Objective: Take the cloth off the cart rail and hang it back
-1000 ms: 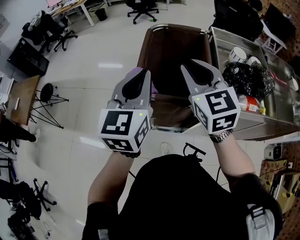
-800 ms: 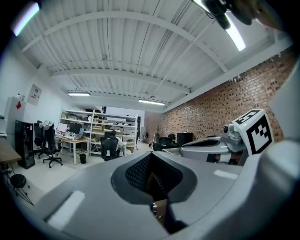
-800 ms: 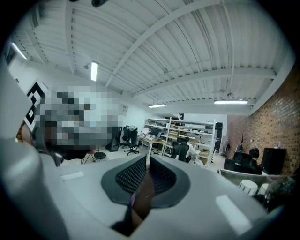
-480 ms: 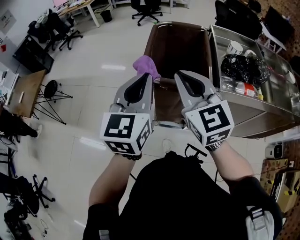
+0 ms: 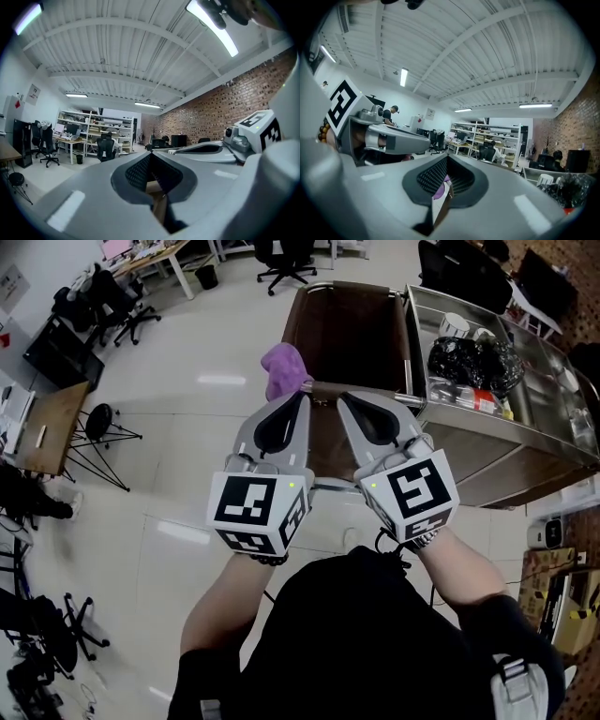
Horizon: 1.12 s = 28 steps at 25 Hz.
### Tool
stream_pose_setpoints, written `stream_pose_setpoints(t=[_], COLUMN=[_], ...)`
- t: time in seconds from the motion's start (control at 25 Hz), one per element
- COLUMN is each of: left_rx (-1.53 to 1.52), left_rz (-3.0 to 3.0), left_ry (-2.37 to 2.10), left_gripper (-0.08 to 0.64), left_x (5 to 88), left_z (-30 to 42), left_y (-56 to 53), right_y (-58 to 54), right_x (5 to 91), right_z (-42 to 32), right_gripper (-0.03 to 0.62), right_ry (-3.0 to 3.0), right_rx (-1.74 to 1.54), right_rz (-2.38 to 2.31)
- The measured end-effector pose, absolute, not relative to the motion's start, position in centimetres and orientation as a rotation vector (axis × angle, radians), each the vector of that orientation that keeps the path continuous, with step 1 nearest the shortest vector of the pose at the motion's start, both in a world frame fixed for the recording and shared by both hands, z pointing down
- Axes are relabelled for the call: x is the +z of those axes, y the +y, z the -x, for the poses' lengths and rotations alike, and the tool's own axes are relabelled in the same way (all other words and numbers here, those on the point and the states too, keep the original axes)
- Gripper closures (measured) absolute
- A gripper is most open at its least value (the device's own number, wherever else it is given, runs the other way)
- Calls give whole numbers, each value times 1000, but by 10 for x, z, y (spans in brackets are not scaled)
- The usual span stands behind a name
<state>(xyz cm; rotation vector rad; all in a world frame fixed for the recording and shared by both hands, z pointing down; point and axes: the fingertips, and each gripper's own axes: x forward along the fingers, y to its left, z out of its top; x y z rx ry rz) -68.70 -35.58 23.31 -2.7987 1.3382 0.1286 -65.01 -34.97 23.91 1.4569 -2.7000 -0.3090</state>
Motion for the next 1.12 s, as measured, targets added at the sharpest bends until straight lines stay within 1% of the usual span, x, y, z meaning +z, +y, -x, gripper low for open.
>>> stream_pose_setpoints(t=[0.16,0.56,0.92,1.04,1.12], left_rx=[126,120,98,90,84], left_rz=[2776,2730,2708,2696,2690], left_ry=[1325,1375,1433,1444,1449], left_gripper=[563,563,563,563,563], left_x=[234,244,263,265,267], left_z=[678,639,619,615,612], left_y=[-338,-314,-312,-310,-310], right_y=[-332,-306,-299,-299,-295], right_x=[241,243,258,258,267], right_z=[647,611,591,590,588], right_gripper=[592,592,592,592,592], right_ry=[-2711,-2760,-2765,-2799,-2768], right_rx=[-333,-372,-256,-324,-198], right_rz=[-1451,-1374,-1320,-1295,-1293])
